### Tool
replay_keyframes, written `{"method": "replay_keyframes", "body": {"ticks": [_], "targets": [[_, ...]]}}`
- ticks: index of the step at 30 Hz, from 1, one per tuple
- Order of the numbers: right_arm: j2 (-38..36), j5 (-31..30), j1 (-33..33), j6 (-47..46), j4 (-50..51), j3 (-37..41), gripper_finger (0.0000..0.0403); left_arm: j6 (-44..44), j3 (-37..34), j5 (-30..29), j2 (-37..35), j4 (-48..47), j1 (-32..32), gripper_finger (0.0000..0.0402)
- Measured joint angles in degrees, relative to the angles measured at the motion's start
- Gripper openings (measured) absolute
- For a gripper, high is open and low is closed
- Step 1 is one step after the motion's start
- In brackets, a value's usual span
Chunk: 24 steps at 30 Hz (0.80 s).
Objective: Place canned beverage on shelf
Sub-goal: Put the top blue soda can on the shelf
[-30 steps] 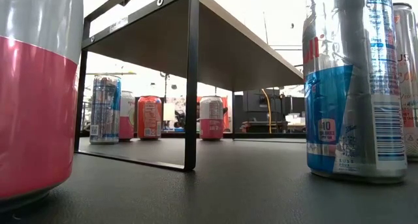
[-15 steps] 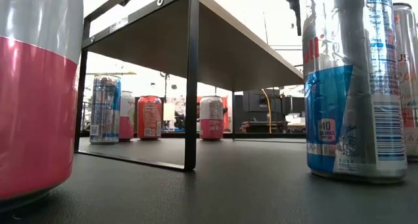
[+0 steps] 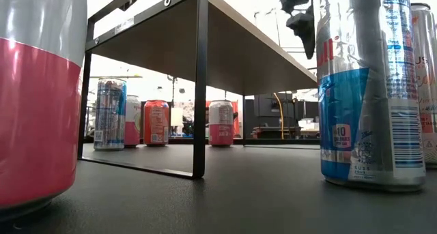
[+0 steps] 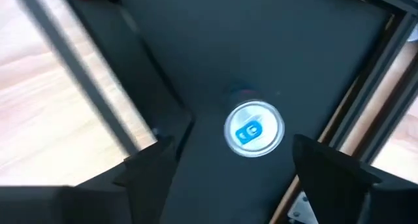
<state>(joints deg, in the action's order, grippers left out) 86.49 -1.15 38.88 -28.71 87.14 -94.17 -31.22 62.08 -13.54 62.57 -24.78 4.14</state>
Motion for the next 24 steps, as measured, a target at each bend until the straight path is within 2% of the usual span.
{"method": "replay_keyframes", "body": {"ticks": [9,18,24], "targets": [[2.28,2.89,3.28,3.66,0.28,2.16,0.0286,0.02,0.0,-0.04,0.0,-0.26,0.0,0.0],[2.26,3.23,3.49,4.68,-0.29,6.61,0.0287,0.04,0.0,-0.11,0.0,-0.27,0.0,0.0],[2.26,4.44,3.53,5.9,-4.05,9.68,0.0307,0.07,0.0,-0.15,0.0,-0.28,-0.02,0.0]]}}
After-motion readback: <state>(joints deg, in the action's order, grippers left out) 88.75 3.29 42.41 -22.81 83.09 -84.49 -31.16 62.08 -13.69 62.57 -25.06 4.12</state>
